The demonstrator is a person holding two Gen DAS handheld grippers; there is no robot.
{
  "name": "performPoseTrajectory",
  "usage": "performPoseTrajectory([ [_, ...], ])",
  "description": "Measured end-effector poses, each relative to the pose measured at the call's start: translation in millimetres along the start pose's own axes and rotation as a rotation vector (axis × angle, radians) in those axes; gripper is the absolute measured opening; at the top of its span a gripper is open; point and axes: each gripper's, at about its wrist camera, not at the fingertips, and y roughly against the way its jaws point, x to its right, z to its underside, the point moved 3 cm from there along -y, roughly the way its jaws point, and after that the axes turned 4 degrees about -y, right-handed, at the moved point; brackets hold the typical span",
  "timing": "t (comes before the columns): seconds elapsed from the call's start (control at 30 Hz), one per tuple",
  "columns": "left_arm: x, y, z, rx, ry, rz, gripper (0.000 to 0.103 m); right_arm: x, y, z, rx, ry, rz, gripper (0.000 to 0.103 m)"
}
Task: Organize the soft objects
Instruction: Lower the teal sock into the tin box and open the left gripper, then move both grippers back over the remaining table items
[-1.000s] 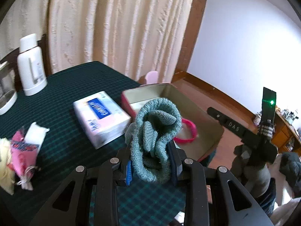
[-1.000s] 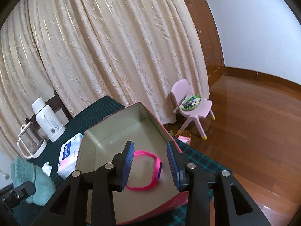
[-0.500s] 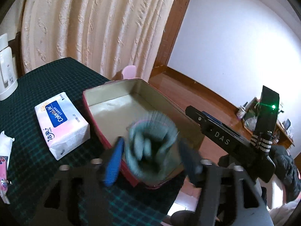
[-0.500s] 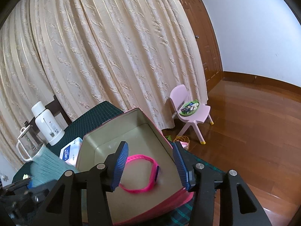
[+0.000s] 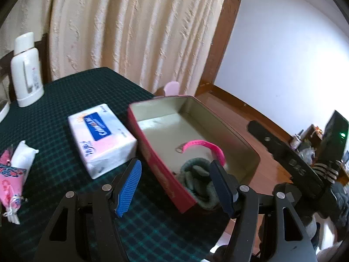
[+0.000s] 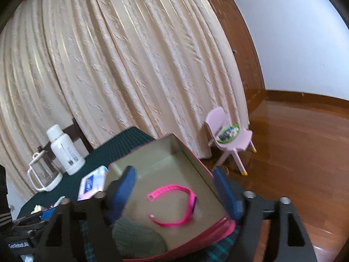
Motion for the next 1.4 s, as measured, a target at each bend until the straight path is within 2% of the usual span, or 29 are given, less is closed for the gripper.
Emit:
performPoseTrajectory([
  [0.1,-5.9,7.8,1.5,0.019,0.006,-0.028,0.068,-9.6,7.3,-0.3,0.052,0.023,-0.04,0.102],
  [0.13,-8.3,10.0,1.8,0.025,0.011,-0.036,0.069,-13.4,8.7,-0.1,0.064,0.034,-0.055,0.103],
  [0.3,-20.4,20.7,4.0,0.047,0.023,-0.085,0.072,-29.6,7.5,5.1,0.053,0.077,-0.101,0.103],
  [0.43,-34.4,29.8,8.4,0.057,0.025,-0.167,0.072,-39.8,6.9,8.9,0.038,0.1,-0.127,0.103],
  [0.7,-66.4,51.0,17.8,0.078,0.095,-0.229,0.074,-62.6,10.8,20.9,0.005,0.144,-0.176,0.103],
  [1.0,-100.6,77.6,33.2,0.105,0.153,-0.328,0.075,-90.7,5.8,37.9,-0.1,0.161,-0.248,0.103],
  [1.4,-150.6,116.7,48.2,0.143,0.223,-0.437,0.078,-131.4,8.8,54.9,-0.174,0.215,-0.331,0.103],
])
